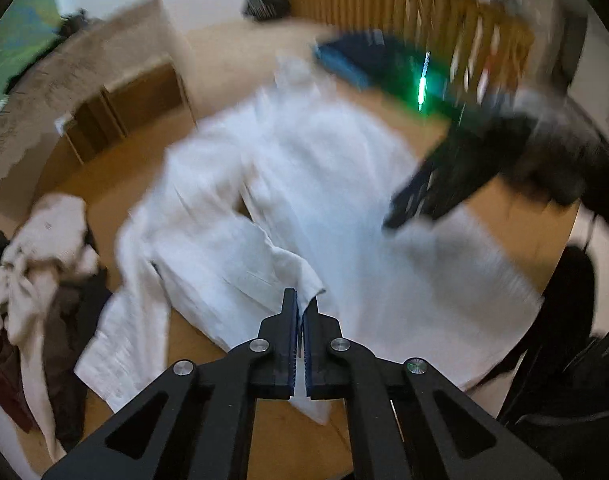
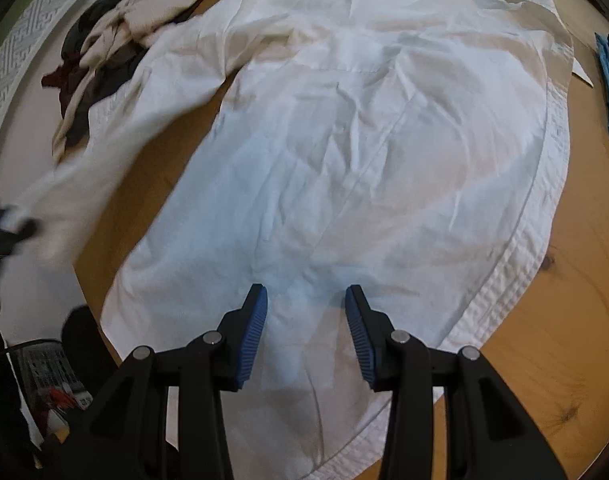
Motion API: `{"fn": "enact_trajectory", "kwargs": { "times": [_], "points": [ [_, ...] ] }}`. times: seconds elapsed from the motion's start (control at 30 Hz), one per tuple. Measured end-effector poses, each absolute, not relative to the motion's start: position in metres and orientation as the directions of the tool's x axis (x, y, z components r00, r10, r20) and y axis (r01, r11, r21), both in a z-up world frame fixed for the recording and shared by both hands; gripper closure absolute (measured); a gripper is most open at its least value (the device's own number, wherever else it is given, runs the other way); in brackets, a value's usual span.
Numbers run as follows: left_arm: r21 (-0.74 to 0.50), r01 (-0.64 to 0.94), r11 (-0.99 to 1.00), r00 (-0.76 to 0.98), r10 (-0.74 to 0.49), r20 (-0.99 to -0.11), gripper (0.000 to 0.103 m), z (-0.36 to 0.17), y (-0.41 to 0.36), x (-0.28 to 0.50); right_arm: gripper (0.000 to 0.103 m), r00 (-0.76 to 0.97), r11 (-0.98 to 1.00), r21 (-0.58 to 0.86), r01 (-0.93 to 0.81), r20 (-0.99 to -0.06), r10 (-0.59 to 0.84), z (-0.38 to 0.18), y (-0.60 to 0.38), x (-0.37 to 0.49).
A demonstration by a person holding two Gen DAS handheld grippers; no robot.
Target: Fold clothes
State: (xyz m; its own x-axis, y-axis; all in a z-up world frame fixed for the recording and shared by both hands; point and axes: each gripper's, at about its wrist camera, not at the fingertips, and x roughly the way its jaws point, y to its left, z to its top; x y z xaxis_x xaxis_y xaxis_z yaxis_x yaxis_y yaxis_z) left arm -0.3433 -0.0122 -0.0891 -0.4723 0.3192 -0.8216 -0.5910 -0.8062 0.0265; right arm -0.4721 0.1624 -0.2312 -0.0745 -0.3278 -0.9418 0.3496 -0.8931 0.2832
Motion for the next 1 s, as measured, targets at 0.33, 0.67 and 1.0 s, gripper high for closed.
{"fn": "enact_trajectory", "kwargs": {
  "times": [0.33,0.67,1.0],
  "points": [
    [-0.04,-0.753,-0.656,-0.476,0.586,-0.656,0.101,0.023,0.017,-0.287,0.063,-0.17,-0.91,0.378,0.17,-0.898,-0.405,-0.212,0.171,-0.583],
    [-0.082,-0.9,-0.429,-0.193,0.56,-0.805,0.101,-0.068,0.099,-0.238,0.063,-0.208,-0.956,0.292,0.013,-0.935,-0.289,-0.209,0.219,-0.621],
    [-0.109,-0.889,-0.445,-0.132,0.478,-0.868,0.099,-0.122,0.105,-0.254,0.063,-0.253,-0.954,0.256,0.157,-0.923,-0.289,-0.191,0.195,-0.59]
  ]
}}
